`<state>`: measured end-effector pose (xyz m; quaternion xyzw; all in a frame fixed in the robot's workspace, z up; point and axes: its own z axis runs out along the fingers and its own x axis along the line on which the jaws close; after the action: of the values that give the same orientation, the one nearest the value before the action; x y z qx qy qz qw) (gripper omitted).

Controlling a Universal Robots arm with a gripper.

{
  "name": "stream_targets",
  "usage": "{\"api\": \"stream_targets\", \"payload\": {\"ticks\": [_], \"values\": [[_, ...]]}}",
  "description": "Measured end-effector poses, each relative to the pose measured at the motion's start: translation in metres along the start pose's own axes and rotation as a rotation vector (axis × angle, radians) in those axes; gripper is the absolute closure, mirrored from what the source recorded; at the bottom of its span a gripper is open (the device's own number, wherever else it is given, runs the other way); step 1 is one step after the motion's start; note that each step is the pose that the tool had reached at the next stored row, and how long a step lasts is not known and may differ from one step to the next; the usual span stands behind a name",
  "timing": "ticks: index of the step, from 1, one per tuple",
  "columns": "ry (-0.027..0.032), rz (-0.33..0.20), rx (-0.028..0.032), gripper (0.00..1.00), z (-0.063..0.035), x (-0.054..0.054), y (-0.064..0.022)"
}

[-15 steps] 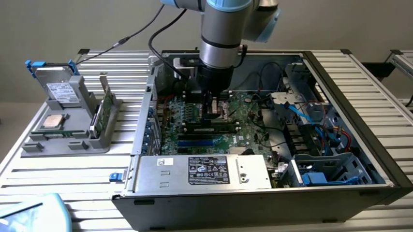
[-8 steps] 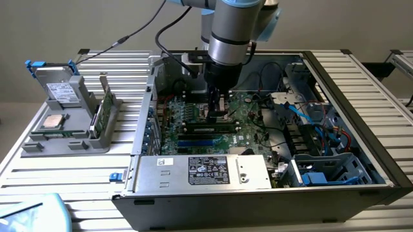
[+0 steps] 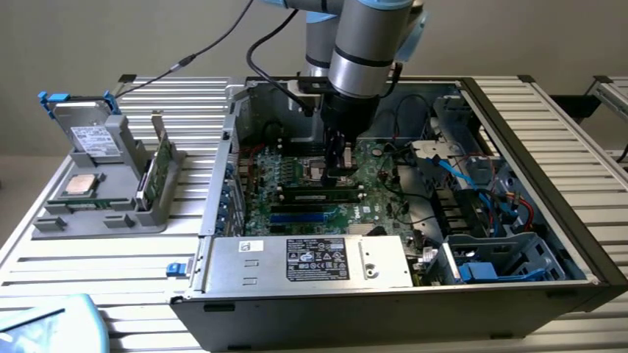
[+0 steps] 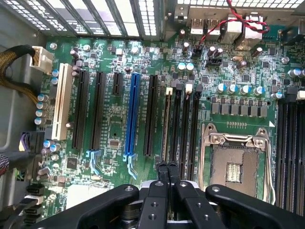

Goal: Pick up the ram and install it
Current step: 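Press down the ram until it locks into place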

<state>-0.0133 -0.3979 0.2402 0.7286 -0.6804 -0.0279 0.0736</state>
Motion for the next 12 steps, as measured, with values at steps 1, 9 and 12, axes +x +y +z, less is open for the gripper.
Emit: {"api": "stream_targets", "payload": {"ticks": [1, 9, 12], "values": [[0.0000, 0.000, 0.0000, 0.90, 0.0000, 0.0000, 0.0000], [0.0000, 0.000, 0.0000, 0.90, 0.0000, 0.0000, 0.0000], [0.0000, 0.000, -0.0001, 0.90, 0.0000, 0.0000, 0.0000]]}}
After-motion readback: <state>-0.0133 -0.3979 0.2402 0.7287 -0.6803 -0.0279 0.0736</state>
